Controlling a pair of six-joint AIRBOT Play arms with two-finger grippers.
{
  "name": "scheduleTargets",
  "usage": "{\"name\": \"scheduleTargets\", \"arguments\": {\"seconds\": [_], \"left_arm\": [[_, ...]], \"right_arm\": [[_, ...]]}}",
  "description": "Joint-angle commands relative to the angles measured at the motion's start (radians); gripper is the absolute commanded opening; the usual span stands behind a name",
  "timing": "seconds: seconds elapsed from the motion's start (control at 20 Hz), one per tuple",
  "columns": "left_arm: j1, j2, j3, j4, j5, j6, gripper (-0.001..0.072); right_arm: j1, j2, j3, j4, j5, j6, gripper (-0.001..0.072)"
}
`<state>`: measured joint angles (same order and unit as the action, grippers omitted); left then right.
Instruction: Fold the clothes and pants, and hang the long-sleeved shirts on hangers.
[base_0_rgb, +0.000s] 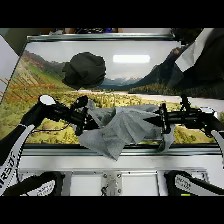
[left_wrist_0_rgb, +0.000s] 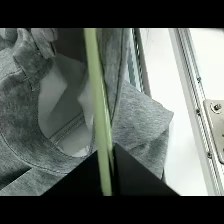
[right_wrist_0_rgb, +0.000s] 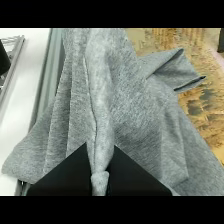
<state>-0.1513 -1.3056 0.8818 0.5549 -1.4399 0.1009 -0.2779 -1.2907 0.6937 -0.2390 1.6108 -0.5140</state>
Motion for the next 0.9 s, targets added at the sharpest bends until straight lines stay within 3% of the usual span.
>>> {"name": "scheduleTargets", "arguments": {"seconds": [0.0,0.05,0.1,0.15,0.2,0.35,0.65,0.85], "left_arm": [[0.0,0.001,0.0,0.003,0.046,-0.082,0.0016],[0.0,0.001,0.0,0.003,0.055,-0.109,0.0191],[0.0,0.001,0.0,0.003,0.068,-0.144,0.0426],[0.0,0.001,0.0,0.003,0.092,-0.212,0.0469],[0.0,0.001,0.001,0.003,0.103,-0.256,0.0469],[0.019,0.002,0.0,0.003,0.11,-0.278,0.0469],[0.174,0.104,0.0,0.003,0.201,-0.455,0.0469],[0.296,0.227,0.0,0.003,0.307,-0.661,0.0468]], "right_arm": [[-0.001,-0.001,0.0,0.0,-0.007,-0.014,0.0023],[-0.001,-0.001,0.0,0.0,-0.007,-0.014,0.0023],[-0.001,-0.001,0.0,0.0,-0.007,-0.014,0.0023],[-0.001,-0.001,0.0,0.0,-0.007,-0.014,0.0023],[-0.001,-0.001,0.0,0.0,-0.007,-0.014,0.0023],[-0.001,0.0,0.0,0.0,-0.007,-0.013,0.0022],[-0.001,0.001,0.0,0.001,-0.006,0.002,0.0021],[-0.001,0.007,0.0,0.04,0.007,0.017,0.0021]]}}
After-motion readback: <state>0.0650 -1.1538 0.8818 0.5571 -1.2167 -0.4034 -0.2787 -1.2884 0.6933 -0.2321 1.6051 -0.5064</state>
